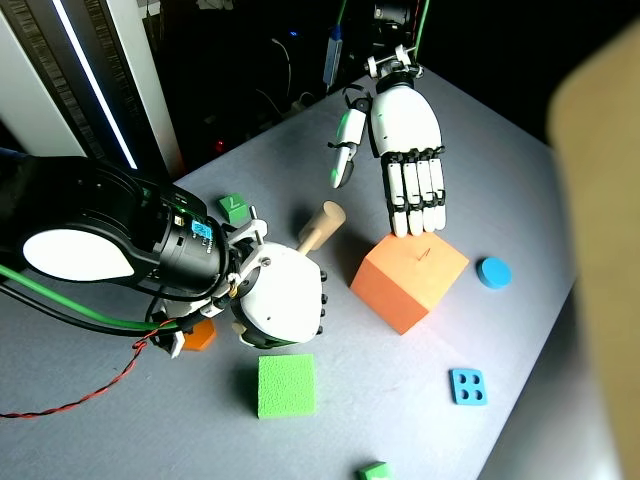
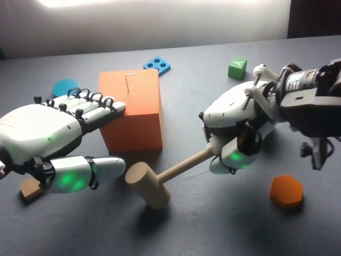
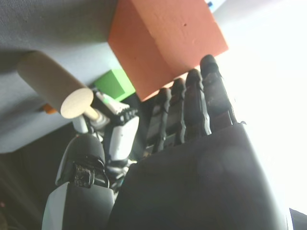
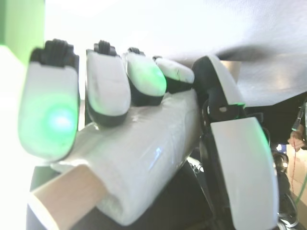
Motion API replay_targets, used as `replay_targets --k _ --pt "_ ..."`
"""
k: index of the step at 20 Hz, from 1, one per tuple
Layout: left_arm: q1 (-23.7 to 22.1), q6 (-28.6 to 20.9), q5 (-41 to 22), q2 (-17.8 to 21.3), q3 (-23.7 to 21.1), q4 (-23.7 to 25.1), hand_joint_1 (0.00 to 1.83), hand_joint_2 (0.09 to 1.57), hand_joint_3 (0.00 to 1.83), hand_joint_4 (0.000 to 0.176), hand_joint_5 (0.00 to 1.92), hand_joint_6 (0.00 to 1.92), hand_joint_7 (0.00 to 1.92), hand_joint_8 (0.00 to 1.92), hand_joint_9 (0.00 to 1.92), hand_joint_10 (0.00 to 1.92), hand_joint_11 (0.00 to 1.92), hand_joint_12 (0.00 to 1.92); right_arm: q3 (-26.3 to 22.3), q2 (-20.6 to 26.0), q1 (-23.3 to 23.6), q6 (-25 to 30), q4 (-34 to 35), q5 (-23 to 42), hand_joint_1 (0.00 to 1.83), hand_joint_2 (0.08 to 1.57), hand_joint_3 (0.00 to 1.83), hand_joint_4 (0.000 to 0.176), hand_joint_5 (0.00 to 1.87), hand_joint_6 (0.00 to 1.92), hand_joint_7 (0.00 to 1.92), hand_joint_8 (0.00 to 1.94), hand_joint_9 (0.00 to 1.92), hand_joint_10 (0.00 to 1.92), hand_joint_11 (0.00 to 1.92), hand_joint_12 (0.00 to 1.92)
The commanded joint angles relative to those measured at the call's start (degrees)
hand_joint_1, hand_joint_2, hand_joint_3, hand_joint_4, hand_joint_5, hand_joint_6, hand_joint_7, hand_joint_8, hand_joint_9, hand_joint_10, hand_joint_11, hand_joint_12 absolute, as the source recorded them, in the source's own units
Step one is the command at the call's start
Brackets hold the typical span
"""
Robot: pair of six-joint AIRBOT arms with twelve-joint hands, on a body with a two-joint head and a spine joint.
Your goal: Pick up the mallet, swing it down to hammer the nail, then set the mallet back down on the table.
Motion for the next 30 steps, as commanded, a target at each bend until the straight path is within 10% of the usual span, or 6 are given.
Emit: replay_targets --k 1,10,13,21,25,30 --pt "0.06 -0.20 -3.57 -0.21 0.05 0.37 0.00 1.28 0.00 0.000 0.12 0.01 0.13 0.01 0.11 0.01 0.07 0.06 -0.48 0.77 1.00 0.07 -0.16 3.89 0.48 1.54 0.02 0.000 1.33 1.92 1.61 1.94 1.68 1.92 1.75 1.92" --pt "0.05 -0.20 -3.76 -0.21 0.10 0.37 0.00 1.28 0.00 0.000 0.12 0.00 0.13 0.00 0.11 0.00 0.06 0.06 -7.37 11.81 6.78 0.17 -0.15 3.65 0.48 1.57 0.05 0.059 1.36 1.92 1.60 1.94 1.68 1.92 1.78 1.92" --pt "0.00 -0.21 -3.78 -0.20 0.10 0.37 0.00 1.29 0.00 0.000 0.07 0.01 0.08 0.00 0.05 0.00 0.00 0.04 -7.77 15.14 8.99 0.56 -0.17 10.67 0.51 1.57 0.02 0.175 1.33 1.92 1.58 1.94 1.67 1.92 1.77 1.92" --pt "-0.07 -0.21 -3.79 -0.21 0.18 0.37 0.00 1.29 0.00 0.000 0.12 0.01 0.12 0.01 0.10 0.01 0.04 0.06 -6.35 16.43 9.17 -2.27 -0.17 25.98 0.45 1.57 0.03 0.176 1.32 1.92 1.55 1.94 1.65 1.92 1.75 1.92" --pt "-0.02 -0.21 -3.79 -0.21 0.35 0.37 0.00 1.30 0.00 0.000 0.08 0.00 0.07 0.00 0.03 0.00 0.00 0.00 -5.49 16.32 7.54 -20.25 13.21 38.57 0.39 1.57 0.05 0.176 1.32 1.92 1.55 1.94 1.65 1.92 1.75 1.92" --pt "0.00 -0.21 -3.79 -0.23 0.41 0.36 0.00 1.28 0.00 0.000 0.10 0.01 0.10 0.01 0.08 0.02 0.05 0.02 -4.83 15.81 6.21 -21.95 18.36 32.77 0.45 1.57 0.02 0.176 1.32 1.92 1.55 1.94 1.65 1.92 1.73 1.92"
